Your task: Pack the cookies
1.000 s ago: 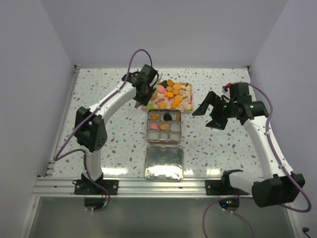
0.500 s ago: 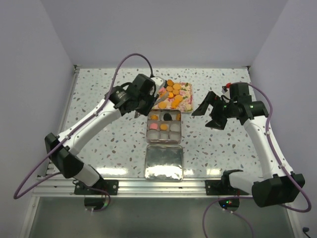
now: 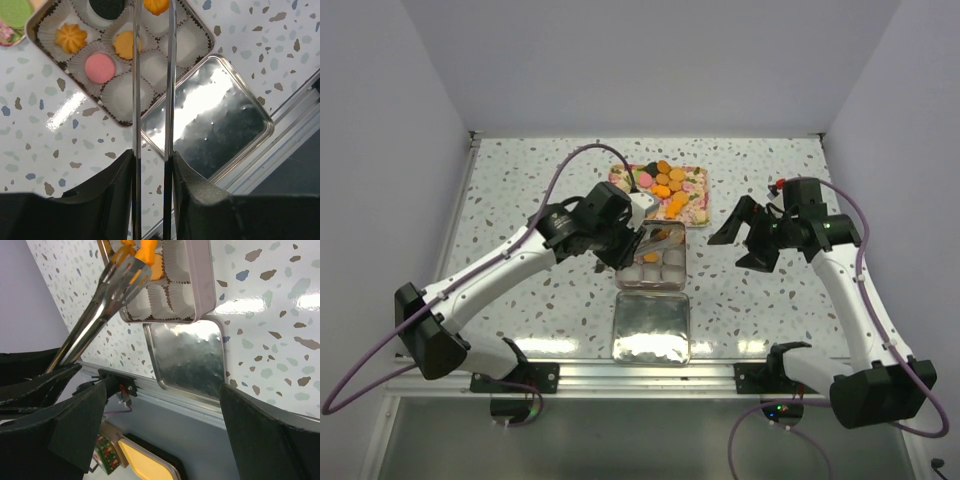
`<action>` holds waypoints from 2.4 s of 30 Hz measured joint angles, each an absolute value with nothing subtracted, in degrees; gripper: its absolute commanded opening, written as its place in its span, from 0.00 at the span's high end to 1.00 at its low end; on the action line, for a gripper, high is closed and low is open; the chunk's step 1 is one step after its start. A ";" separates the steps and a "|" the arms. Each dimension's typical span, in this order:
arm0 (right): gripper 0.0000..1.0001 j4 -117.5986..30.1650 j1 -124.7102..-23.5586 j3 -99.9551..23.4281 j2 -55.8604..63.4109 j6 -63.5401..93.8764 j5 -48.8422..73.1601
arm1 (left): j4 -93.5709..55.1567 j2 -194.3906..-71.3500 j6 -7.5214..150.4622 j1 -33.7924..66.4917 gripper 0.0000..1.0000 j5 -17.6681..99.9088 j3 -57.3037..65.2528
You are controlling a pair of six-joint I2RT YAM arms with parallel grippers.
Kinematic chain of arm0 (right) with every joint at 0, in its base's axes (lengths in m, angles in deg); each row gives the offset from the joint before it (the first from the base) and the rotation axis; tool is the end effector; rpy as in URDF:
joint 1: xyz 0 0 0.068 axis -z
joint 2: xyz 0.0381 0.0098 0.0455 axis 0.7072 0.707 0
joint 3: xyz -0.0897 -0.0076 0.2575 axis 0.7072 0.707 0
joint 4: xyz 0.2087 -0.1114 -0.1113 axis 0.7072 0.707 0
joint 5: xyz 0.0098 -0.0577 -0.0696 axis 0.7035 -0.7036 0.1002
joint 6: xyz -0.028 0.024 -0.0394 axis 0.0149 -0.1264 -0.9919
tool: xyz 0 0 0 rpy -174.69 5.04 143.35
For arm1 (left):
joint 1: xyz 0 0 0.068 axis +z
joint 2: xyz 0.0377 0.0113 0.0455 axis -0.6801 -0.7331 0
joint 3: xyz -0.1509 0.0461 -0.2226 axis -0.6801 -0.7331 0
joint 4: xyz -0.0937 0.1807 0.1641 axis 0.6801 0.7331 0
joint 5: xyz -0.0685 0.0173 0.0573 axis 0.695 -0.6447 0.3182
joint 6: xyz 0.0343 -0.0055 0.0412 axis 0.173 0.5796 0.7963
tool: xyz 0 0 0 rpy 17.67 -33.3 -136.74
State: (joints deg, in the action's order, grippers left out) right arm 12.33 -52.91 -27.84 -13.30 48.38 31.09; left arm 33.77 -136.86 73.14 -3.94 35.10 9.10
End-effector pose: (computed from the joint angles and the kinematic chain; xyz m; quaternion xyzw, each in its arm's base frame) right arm 0.2039 0.0444 0.3286 0.1916 0.9119 0.3179 0.1751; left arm 0.1937 -0.2083 0.3365 0.3058 0.8974 -0.1671 0.2705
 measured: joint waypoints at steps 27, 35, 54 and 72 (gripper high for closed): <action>0.01 12.35 -52.87 -27.10 -13.89 48.10 31.06 | 30.16 -143.09 73.16 -6.03 0.51 34.12 7.51; 0.01 12.31 -52.87 -27.12 -12.82 47.93 31.06 | 30.73 -144.09 73.58 -6.03 0.51 31.84 9.61; 0.01 12.29 -52.87 -27.12 -12.75 47.36 31.06 | 33.42 -162.06 77.03 -1.53 0.52 23.69 32.62; 0.01 12.29 -52.87 -27.14 -11.26 46.66 31.06 | 36.35 -174.76 78.27 -1.40 0.59 22.55 40.86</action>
State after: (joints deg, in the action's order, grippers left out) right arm 12.29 -52.87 -27.14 -11.26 46.66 31.06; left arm 36.35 -174.76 78.27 -1.40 22.55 40.86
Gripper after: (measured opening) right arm 0.986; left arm 0.441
